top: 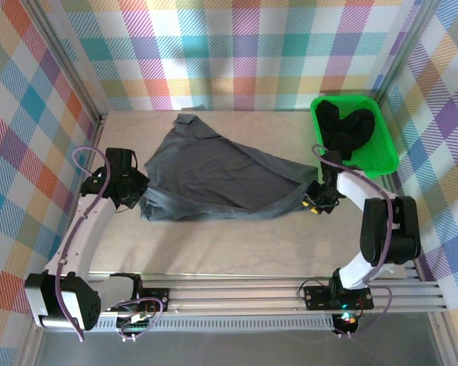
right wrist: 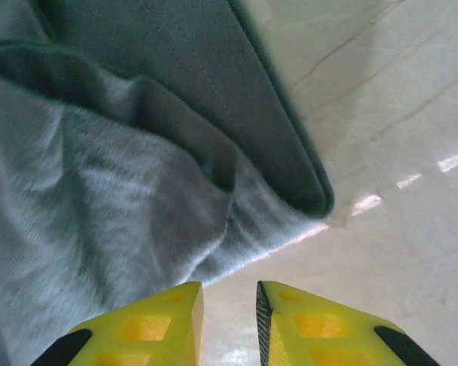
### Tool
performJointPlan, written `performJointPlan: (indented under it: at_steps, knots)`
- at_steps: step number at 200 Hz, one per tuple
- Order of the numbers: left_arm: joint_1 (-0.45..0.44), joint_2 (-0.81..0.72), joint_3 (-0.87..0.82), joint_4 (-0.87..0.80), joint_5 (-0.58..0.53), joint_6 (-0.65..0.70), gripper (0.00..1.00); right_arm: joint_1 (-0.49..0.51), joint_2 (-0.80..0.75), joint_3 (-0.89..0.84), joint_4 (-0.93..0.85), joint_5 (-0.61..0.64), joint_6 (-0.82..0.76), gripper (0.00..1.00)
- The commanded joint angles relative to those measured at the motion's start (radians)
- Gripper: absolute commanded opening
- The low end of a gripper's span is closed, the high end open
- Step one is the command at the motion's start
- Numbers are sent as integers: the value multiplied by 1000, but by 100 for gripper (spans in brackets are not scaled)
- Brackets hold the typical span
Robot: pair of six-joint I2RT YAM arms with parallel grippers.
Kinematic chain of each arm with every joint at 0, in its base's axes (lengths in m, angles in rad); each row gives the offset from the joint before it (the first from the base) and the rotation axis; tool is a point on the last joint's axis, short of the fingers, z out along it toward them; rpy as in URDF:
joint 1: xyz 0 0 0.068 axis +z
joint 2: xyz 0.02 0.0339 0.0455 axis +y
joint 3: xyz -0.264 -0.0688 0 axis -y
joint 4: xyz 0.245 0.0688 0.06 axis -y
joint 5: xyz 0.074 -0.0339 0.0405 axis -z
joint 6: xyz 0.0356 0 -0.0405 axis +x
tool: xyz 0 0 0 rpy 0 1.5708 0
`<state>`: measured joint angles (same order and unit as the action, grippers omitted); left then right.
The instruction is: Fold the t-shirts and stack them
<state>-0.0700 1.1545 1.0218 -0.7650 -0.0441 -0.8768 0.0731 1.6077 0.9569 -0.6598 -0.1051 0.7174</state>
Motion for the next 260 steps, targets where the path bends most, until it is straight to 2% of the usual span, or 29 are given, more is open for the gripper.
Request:
performJointPlan:
  at_steps: [1, 53, 125, 143, 161, 196, 260]
  knots:
    - [-9, -12, 3, -30, 6, -23, 0, -11, 39, 40, 42, -37, 47, 27]
    - [-8, -20, -3, -30, 16, -14, 0, -16, 65, 65, 60, -44, 61, 29]
    - [-8, -2, 4, -13, 27, -6, 0, -21, 98, 75, 59, -46, 68, 22]
    - [-8, 1, 7, -15, 27, -2, 0, -22, 68, 46, 60, -49, 79, 26]
    - [-8, 2, 3, -10, 28, -2, 0, -21, 49, 13, 88, -43, 88, 26]
    - [-9, 7, 1, -5, 34, -1, 0, -23, 90, 55, 74, -50, 86, 25]
    - [-8, 0, -9, -4, 31, -1, 0, -23, 76, 34, 71, -50, 103, 32]
